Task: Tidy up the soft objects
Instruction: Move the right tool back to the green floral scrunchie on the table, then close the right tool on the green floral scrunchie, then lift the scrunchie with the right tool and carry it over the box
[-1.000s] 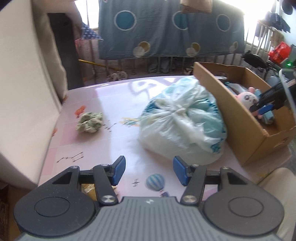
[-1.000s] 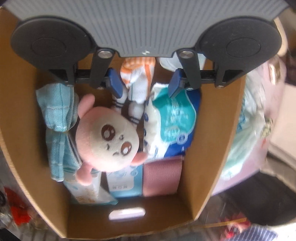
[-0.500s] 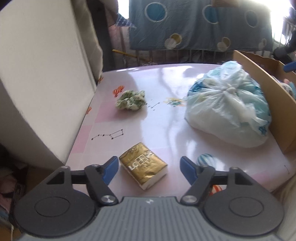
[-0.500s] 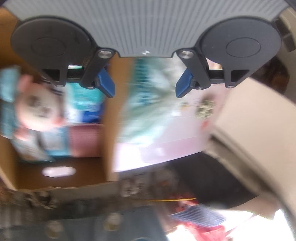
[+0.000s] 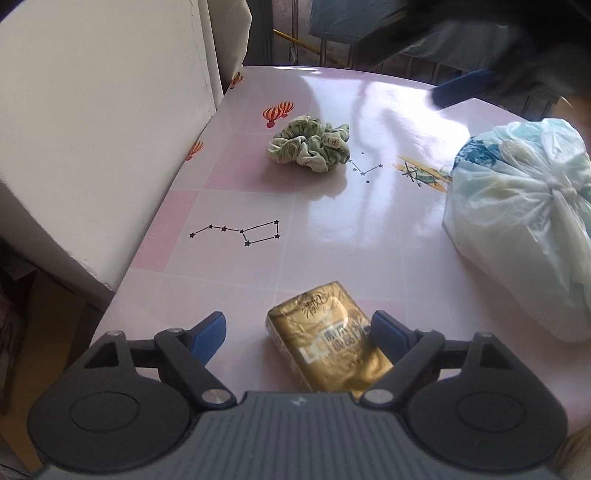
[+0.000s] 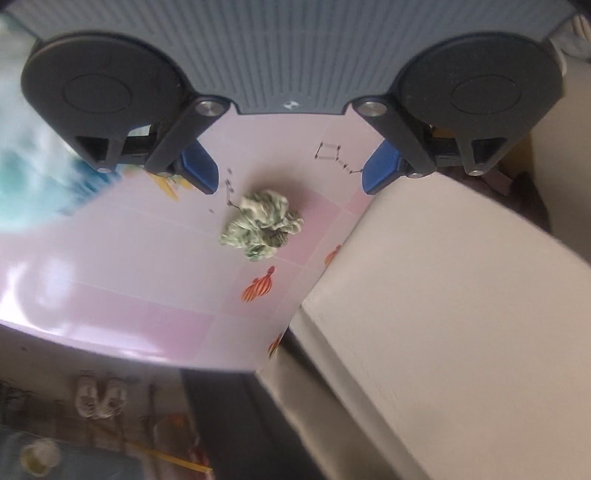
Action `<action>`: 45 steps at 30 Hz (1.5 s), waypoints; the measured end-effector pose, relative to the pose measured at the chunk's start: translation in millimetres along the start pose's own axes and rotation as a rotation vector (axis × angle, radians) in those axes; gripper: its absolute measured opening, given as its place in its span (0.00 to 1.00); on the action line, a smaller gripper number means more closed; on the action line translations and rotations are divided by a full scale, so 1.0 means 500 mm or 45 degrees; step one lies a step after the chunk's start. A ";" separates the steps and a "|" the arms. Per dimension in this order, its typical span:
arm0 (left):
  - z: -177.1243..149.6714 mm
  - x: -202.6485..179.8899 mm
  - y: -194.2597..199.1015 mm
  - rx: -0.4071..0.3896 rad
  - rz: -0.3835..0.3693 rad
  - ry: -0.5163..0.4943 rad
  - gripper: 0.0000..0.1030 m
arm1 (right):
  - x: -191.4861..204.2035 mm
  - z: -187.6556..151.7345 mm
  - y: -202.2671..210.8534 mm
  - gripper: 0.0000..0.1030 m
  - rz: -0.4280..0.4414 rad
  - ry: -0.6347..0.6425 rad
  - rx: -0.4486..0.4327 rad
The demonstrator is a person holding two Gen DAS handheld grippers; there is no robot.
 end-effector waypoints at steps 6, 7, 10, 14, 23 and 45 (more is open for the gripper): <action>0.006 0.001 -0.010 0.014 -0.051 0.021 0.85 | -0.001 0.041 -0.153 0.83 -0.084 0.072 0.097; 0.007 0.003 -0.014 0.028 -0.067 0.031 0.85 | -0.001 0.044 -0.170 0.83 -0.089 0.082 0.105; 0.007 0.006 -0.028 0.067 -0.111 0.058 0.79 | -0.009 0.048 -0.215 0.83 -0.102 0.101 0.110; 0.006 0.006 -0.030 0.076 -0.138 0.073 0.72 | -0.017 0.042 -0.261 0.80 -0.118 0.097 0.125; -0.001 0.000 -0.016 0.041 -0.132 0.064 0.68 | -0.023 0.021 -0.284 0.34 -0.097 0.063 0.165; -0.015 -0.013 0.010 -0.046 -0.116 -0.013 0.64 | -0.064 -0.024 -0.056 0.23 0.087 -0.204 -0.063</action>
Point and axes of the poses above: each gripper's, at about its wrist camera, not at the fingertips, and y roughly against the way its jaws point, x to its left, z to its top, the point moved 2 cm from there along -y, roughly the way its jaws point, and after that the axes turned 8 degrees about y, right-handed, at the moved point
